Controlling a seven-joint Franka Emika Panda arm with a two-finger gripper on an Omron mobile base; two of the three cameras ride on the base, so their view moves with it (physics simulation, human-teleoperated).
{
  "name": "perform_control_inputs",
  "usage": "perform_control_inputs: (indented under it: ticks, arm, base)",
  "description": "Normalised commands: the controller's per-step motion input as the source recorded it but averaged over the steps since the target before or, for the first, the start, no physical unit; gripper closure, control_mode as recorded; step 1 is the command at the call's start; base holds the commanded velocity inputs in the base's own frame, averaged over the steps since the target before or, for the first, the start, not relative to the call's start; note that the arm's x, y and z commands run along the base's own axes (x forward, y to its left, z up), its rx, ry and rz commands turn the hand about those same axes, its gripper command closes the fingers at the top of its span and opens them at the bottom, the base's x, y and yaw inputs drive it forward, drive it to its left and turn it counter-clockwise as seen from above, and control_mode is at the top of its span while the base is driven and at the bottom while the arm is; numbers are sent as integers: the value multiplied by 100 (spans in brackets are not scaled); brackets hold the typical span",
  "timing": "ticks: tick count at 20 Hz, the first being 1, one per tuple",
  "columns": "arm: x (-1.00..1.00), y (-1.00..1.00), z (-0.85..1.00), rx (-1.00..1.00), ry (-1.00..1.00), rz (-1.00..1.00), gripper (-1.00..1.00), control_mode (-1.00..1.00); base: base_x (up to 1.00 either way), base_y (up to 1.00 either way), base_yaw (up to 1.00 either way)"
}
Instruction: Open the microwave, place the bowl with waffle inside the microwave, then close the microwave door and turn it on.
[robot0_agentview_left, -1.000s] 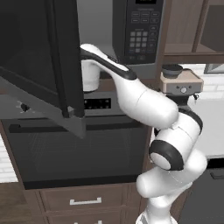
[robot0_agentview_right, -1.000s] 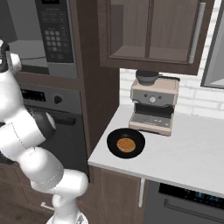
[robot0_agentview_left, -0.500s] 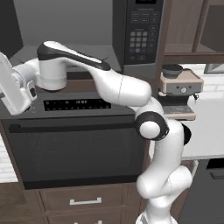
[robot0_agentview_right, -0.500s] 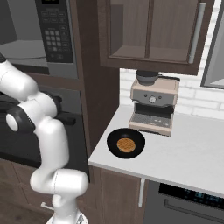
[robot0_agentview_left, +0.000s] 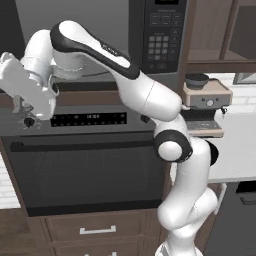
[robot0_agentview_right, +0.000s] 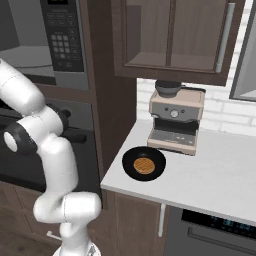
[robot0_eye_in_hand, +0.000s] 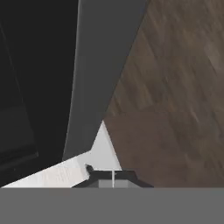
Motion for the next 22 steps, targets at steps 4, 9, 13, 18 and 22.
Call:
perform_control_inputs:
  ticks: [4,9,13,18,22]
  arm:
    - [-100,-100,-57,1,-53,-2,100,-100]
    - [-100,-100,-63,9,-35,-5,100,-100]
    - [-89,-100,-57,14,-7,-21,100,-100]
    - [-20,-100,-48,15,1,-38,100,-100]
    - [-6,-100,-28,17,7,-42,100,-100]
  base:
    - [0,0,0]
    - [0,0,0]
    - [0,0,0]
    - [0,0,0]
    - [0,0,0]
